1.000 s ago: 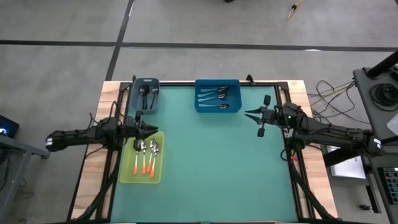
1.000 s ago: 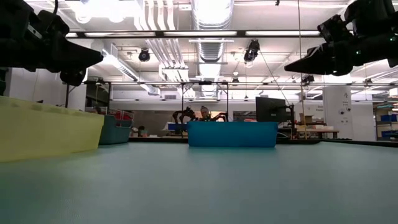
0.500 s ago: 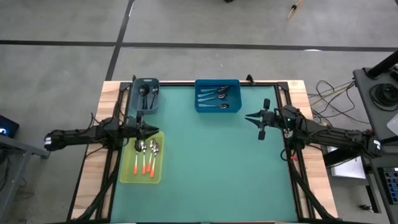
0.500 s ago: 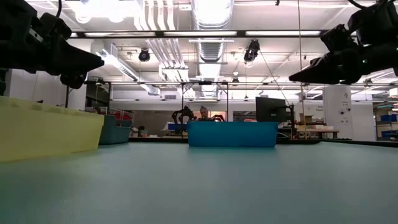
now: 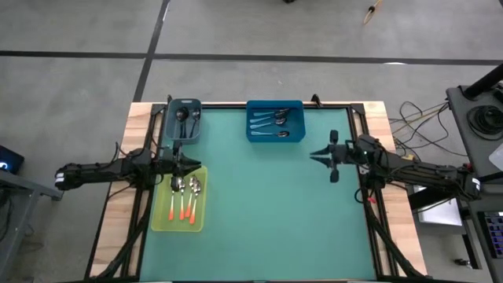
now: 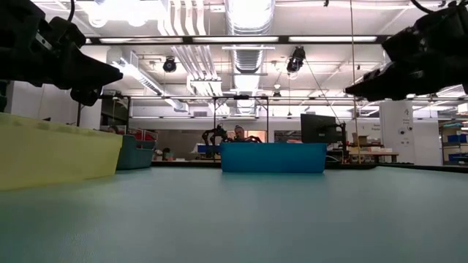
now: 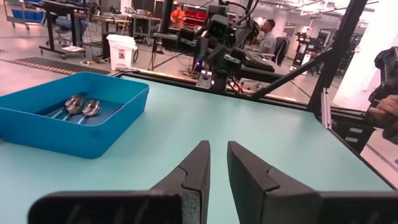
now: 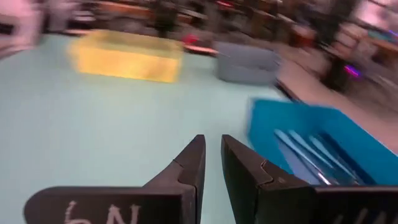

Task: Sort silverware by color (type)
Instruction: Return to Home Position

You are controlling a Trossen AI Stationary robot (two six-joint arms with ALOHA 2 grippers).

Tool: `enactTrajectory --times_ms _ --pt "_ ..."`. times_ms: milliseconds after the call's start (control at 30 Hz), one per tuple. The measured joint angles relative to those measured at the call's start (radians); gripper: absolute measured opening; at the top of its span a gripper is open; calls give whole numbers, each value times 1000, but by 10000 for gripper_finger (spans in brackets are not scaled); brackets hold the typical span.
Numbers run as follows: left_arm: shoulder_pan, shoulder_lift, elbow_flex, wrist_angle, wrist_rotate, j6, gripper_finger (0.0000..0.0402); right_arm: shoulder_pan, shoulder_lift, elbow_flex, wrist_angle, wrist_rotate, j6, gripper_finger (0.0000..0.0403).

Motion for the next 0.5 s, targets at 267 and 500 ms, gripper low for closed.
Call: enactTrajectory --times_ms 267,500 --pt "0 1 0 4 0 0 38 -1 1 -19 -8 261 479 43" --pt "0 1 1 4 0 0 38 -1 1 -19 -5 264 591 43"
